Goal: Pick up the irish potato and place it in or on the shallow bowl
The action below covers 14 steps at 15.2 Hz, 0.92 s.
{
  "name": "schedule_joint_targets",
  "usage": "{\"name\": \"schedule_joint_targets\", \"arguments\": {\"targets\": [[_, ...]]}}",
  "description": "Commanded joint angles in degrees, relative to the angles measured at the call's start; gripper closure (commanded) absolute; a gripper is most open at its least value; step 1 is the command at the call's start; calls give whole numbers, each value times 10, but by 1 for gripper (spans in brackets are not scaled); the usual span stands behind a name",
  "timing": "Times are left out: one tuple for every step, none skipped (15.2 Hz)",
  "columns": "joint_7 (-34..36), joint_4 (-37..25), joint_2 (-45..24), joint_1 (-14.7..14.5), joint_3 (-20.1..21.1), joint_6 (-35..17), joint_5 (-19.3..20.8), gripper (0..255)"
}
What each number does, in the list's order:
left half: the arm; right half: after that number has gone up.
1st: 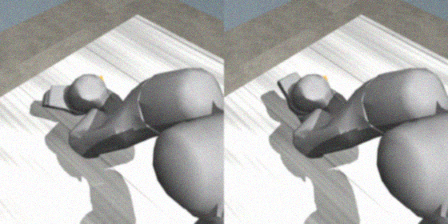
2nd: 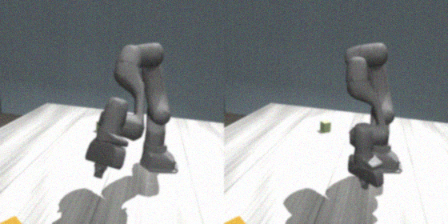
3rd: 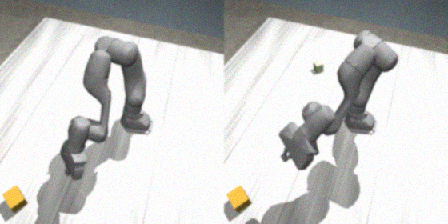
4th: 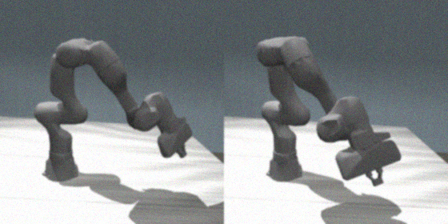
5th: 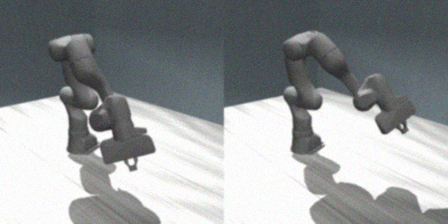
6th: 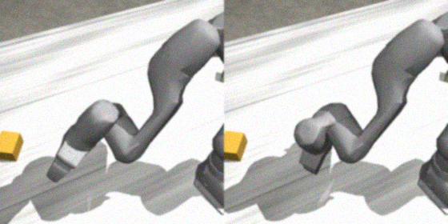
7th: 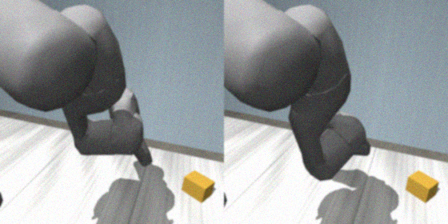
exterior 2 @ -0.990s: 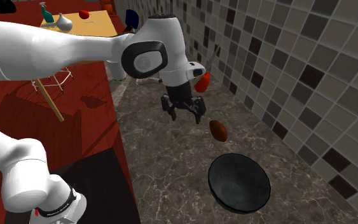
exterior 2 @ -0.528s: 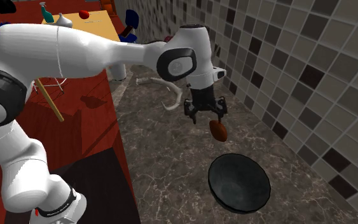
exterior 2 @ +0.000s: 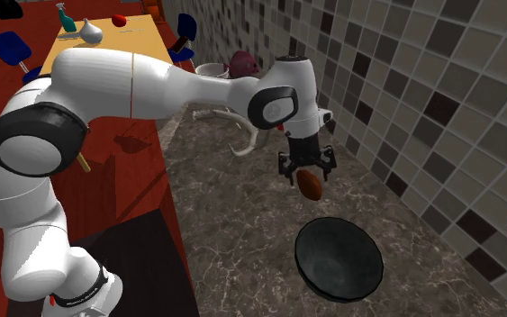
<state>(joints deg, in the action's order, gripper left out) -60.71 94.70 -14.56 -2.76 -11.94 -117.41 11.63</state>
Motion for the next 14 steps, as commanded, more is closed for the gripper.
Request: {"name": "schedule_joint_targets", "arguments": {"targets": [[-1, 5, -6, 2, -1, -11, -1, 0], [-1, 8, -9, 3, -1, -18, -1, 0], [-1, 10, -10, 4, -1, -22, -1, 0], [-1, 10, -11, 4, -1, -22, -1, 0], [-1, 10, -11, 4, -1, -22, -1, 0], [-1, 10, -11, 4, -1, -22, -1, 0], [-1, 10, -11, 4, -1, -22, -1, 0], [-1, 10, -11, 4, -1, -22, -1, 0], [-1, 10, -11, 4, -1, -22, -1, 0], [-1, 10, -11, 4, -1, -21, -1, 0], [-1, 10, -11, 4, -1, -21, -1, 0], [-1, 10, -11, 4, -1, -21, -1, 255], [-1, 10, -11, 4, -1, -21, -1, 255], [-1, 10, -11, 4, -1, -21, -1, 255]]}}
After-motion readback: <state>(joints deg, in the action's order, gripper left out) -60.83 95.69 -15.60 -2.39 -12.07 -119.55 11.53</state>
